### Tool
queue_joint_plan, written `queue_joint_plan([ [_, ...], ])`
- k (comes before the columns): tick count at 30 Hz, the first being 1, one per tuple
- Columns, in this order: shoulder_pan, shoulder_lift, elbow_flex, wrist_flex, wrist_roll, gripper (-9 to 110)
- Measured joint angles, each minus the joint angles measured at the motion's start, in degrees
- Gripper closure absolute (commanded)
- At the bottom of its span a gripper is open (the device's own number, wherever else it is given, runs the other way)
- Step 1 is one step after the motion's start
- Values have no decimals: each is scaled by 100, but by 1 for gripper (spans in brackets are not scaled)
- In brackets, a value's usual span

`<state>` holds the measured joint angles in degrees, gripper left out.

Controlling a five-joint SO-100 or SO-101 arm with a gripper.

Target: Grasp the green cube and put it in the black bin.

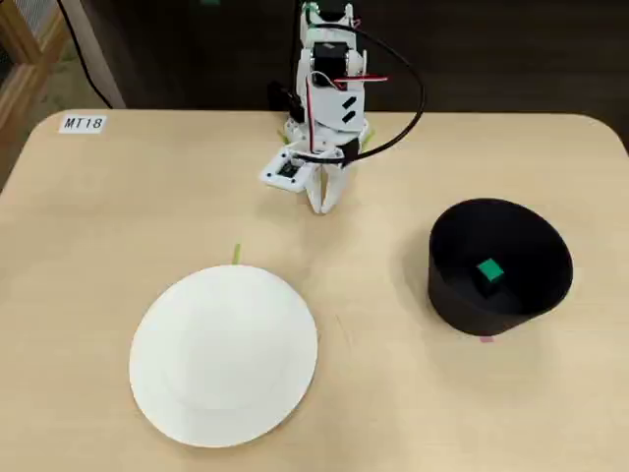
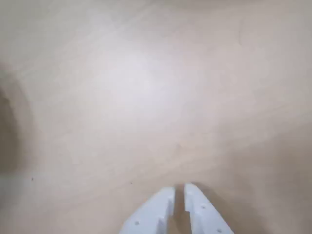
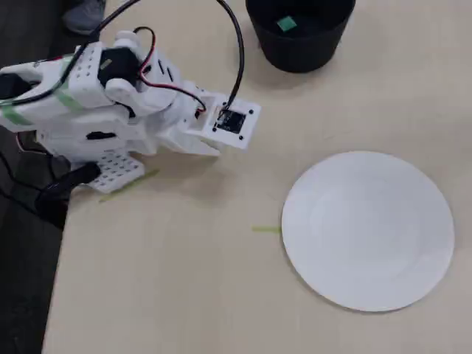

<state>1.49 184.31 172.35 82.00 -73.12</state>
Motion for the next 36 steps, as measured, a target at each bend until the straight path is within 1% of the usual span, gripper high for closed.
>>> queue_joint_plan([
  [6, 35, 0, 0, 62, -141, 99],
  [7, 35, 0, 0, 62, -97, 99],
  [8, 9, 0, 0, 9, 193, 101],
  [10, -167, 0, 0, -255, 976, 101],
  [13, -527, -35, 0, -1011, 2338, 101],
  [17, -413, -26, 0, -2153, 4825, 101],
  [20, -264, -26, 0, -2391, 6442, 101],
  [22, -185, -26, 0, -2496, 7277, 101],
  [24, -149, -26, 0, -2531, 7585, 101],
  [27, -176, -26, 0, -2549, 7752, 101],
  [36, -105, -26, 0, -2602, 7822, 101],
])
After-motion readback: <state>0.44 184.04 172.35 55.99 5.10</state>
